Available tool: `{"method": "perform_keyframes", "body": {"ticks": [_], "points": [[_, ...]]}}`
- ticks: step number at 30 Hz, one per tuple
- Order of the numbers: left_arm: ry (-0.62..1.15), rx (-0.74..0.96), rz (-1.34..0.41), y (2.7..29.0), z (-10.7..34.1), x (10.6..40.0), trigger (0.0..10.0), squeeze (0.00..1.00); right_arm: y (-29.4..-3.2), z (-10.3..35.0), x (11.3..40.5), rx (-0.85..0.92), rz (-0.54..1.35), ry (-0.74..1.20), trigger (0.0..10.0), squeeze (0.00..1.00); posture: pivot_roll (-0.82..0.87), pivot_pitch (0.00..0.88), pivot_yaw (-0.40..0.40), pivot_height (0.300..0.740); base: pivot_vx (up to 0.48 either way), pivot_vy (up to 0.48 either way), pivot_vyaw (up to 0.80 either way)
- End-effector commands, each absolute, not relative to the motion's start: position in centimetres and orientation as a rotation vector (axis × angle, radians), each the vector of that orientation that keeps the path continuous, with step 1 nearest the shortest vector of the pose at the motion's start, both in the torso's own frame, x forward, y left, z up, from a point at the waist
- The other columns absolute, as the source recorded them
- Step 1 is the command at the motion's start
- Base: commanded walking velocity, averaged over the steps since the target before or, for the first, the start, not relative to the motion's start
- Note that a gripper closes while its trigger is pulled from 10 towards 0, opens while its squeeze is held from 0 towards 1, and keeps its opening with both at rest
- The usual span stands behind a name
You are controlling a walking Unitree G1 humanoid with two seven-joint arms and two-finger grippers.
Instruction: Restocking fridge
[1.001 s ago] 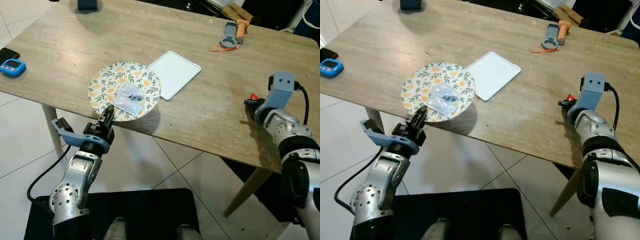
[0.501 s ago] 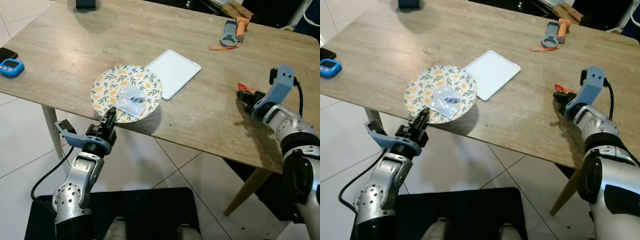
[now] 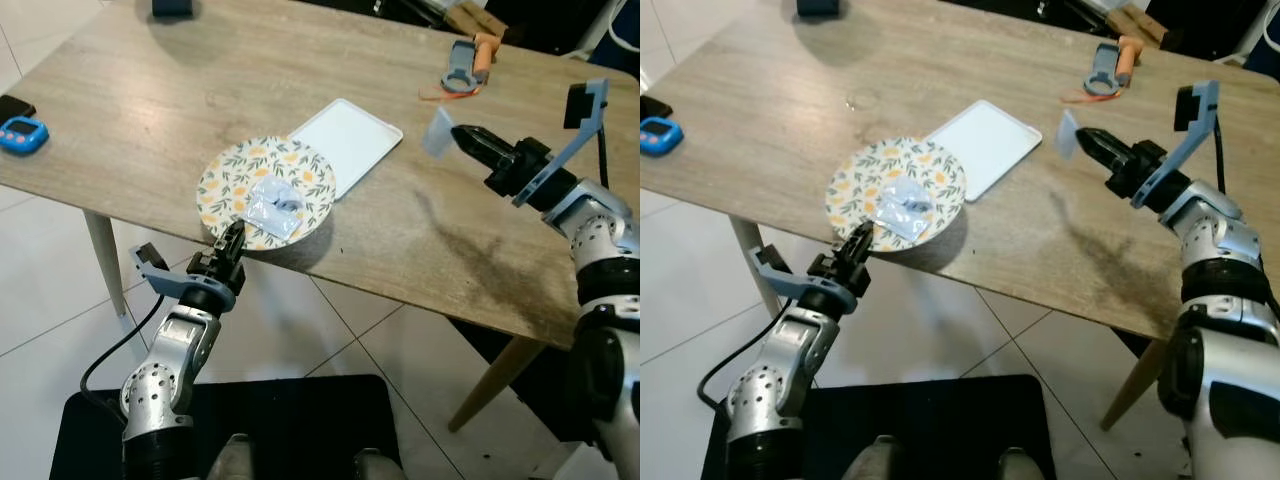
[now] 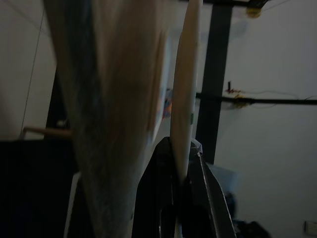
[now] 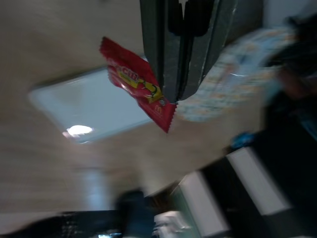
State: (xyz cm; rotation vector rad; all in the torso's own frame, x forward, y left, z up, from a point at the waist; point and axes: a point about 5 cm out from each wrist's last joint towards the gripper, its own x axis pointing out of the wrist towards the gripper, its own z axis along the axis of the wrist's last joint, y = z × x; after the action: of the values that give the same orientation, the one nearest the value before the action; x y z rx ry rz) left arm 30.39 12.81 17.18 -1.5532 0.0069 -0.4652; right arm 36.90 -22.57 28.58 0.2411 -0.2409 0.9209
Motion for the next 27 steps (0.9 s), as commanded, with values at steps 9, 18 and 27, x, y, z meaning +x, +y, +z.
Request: {"method": "perform_keyframes", "body": {"ticks": [9,18,27], "points": [[0.122,-1.642,-0.558,7.8,16.1,30.6,10.0,0.0,-15.7,27.6,34.0,0.254,1.266,-0.219,10.0,0.0,-0.01,0.198,0.022,0.74,0.0,0.0,0.0],[0.159,-1.637,-0.587,6.9,15.8,30.5,10.0,0.0,-11.1,26.2,32.1,0.294,1.364,-0.174,10.0,0.0,-0.01,0.179,0.028,0.74,0.0,0.0,0.0],[0.169,-1.636,-0.605,6.4,15.8,30.5,10.0,0.0,-9.3,24.7,32.2,0.282,1.318,-0.112,10.0,0.0,-0.01,0.166,0.032,0.74,0.0,0.0,0.0]]}}
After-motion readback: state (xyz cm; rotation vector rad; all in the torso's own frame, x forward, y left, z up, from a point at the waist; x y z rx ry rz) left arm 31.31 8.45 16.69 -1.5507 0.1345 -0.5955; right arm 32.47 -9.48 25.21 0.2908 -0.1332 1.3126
